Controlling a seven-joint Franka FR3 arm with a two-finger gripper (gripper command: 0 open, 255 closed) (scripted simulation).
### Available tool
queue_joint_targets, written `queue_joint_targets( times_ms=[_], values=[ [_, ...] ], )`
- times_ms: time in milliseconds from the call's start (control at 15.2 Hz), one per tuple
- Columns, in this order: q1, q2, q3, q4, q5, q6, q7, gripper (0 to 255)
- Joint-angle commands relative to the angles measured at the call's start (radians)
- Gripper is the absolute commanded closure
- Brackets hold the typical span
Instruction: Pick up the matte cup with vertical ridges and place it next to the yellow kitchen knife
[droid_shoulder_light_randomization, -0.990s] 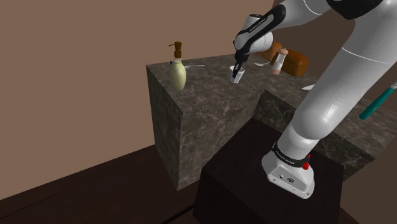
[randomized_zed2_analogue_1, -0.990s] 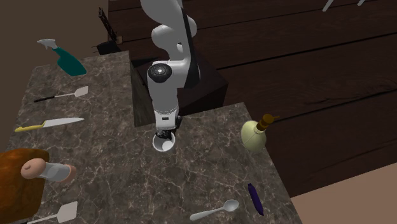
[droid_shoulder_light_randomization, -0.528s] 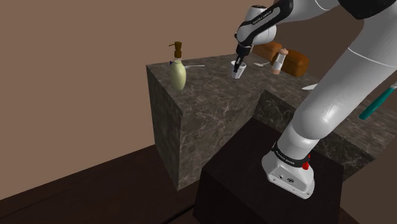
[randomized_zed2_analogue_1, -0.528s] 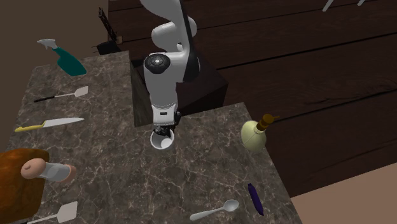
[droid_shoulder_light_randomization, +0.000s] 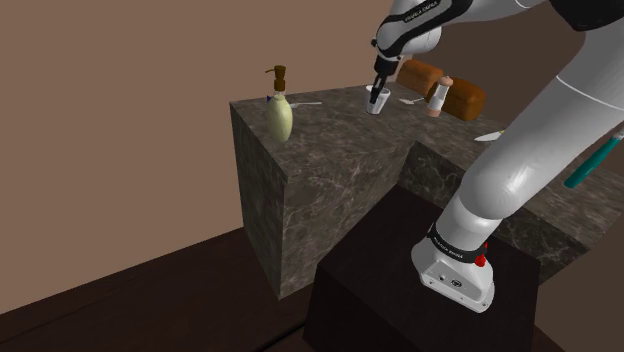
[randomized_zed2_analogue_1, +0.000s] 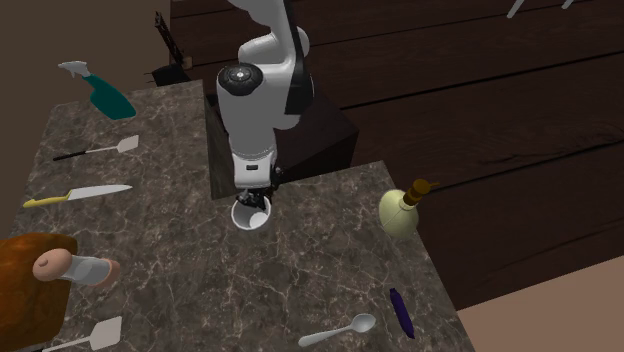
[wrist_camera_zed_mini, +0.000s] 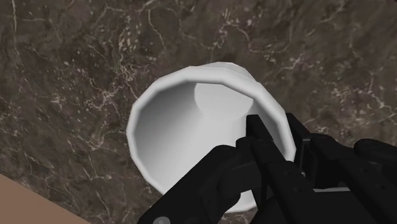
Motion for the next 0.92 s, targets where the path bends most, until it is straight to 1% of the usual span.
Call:
queue_joint_targets(
  times_ms=[0, 858],
  values=[
    [-0.001, -0.013, 0.003, 0.015, -0.004, -0.027, 0.001, 255],
    [0.002, -0.069, 0.023, 0.139, -0.011, -0.204, 0.003, 255]
  ],
)
